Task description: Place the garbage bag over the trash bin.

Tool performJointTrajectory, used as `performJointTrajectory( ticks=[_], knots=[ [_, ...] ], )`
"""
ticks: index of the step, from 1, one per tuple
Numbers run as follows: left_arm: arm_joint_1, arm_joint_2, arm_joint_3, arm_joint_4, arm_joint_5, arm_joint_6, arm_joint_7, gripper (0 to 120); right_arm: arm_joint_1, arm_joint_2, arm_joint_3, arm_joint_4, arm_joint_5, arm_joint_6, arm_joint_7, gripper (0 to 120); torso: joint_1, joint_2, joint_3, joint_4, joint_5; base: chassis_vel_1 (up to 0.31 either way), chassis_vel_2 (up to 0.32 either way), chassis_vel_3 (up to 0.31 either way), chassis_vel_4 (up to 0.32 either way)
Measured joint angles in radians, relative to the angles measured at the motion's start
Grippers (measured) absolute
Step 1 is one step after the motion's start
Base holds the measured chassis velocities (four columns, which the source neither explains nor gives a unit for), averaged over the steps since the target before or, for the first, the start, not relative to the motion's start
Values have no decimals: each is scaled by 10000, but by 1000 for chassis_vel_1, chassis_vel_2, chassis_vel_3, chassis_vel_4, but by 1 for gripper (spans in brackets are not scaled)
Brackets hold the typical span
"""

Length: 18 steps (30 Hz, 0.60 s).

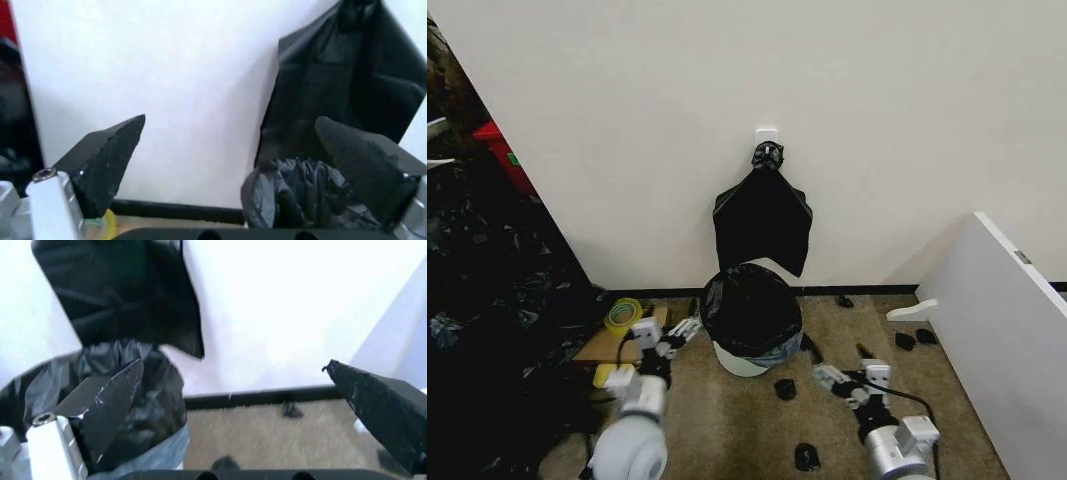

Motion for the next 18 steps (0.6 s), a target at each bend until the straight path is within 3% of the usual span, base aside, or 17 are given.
performJointTrajectory(
  ticks=[1,3,8,12,18],
  knots=[
    [797,-201,-435,-366,1360,-819,404,100,-89,455,417,-453,-1057,1166,-291,100,0,0,-1,-2,4,0,0,0,0],
    [1807,-522,-964,-826,2763,-1602,789,100,-199,1113,866,-937,-2091,2438,-507,100,-1,0,-1,-1,6,0,0,0,0],
    [2963,-785,-1558,-1273,3694,-2423,1158,100,-638,1675,978,-906,-2911,3662,-682,100,-1,0,-1,-2,4,0,0,0,0],
    [4345,-1296,-2175,-1597,4070,-3551,1624,100,-1371,1970,1089,-320,-4037,5029,-864,100,0,0,0,-1,1,0,0,0,0],
    [4964,-1721,-2311,-1894,4522,-3942,1735,100,-1781,2066,1085,682,-4396,5117,-898,100,0,0,0,-1,1,0,0,0,0]
  ],
)
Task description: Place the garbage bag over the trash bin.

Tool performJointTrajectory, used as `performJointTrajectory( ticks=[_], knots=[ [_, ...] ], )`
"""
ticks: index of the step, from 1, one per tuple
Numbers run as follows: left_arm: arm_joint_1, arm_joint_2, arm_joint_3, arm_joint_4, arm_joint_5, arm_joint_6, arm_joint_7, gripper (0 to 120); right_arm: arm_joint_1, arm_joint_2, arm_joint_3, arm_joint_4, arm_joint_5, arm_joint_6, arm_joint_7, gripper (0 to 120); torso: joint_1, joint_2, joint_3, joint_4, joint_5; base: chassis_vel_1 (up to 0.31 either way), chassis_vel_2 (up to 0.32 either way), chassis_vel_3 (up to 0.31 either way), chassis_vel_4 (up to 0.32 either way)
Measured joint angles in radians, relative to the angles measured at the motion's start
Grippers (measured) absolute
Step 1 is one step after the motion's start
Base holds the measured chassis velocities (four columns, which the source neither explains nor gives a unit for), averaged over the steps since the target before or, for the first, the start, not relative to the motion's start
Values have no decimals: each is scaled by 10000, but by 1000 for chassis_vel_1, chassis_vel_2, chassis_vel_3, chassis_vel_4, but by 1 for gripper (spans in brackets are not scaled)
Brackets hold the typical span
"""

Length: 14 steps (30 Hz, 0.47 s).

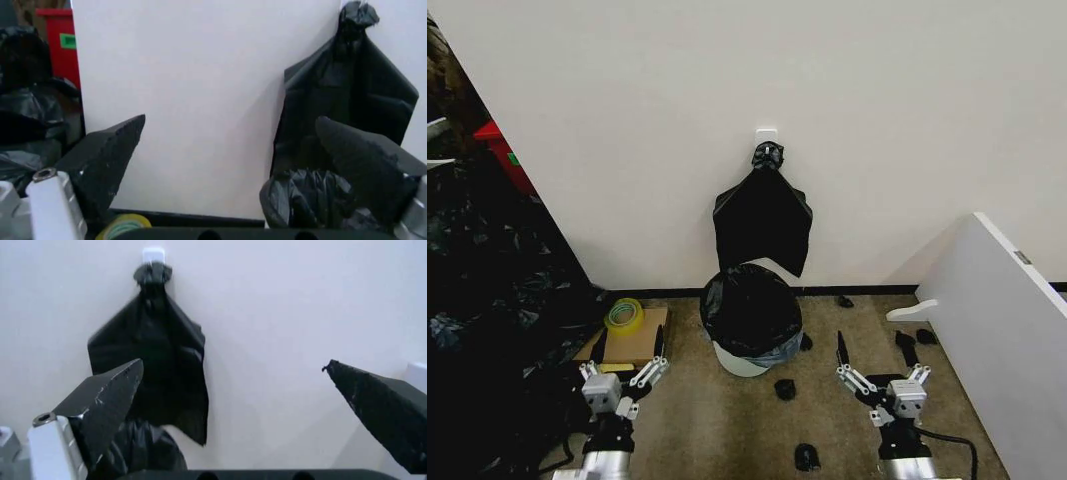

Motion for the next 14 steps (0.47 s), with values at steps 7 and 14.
performJointTrajectory(
  ticks=[7,14],
  knots=[
    [-70,-141,256,-191,161,110,-162,100,-19,155,-184,310,-169,-450,-123,100,1,0,1,-1,0,0,0,0,0],
    [88,-207,259,-295,145,202,-229,99,-66,242,-359,211,100,-619,-220,100,1,0,1,0,2,0,0,0,0]
  ],
)
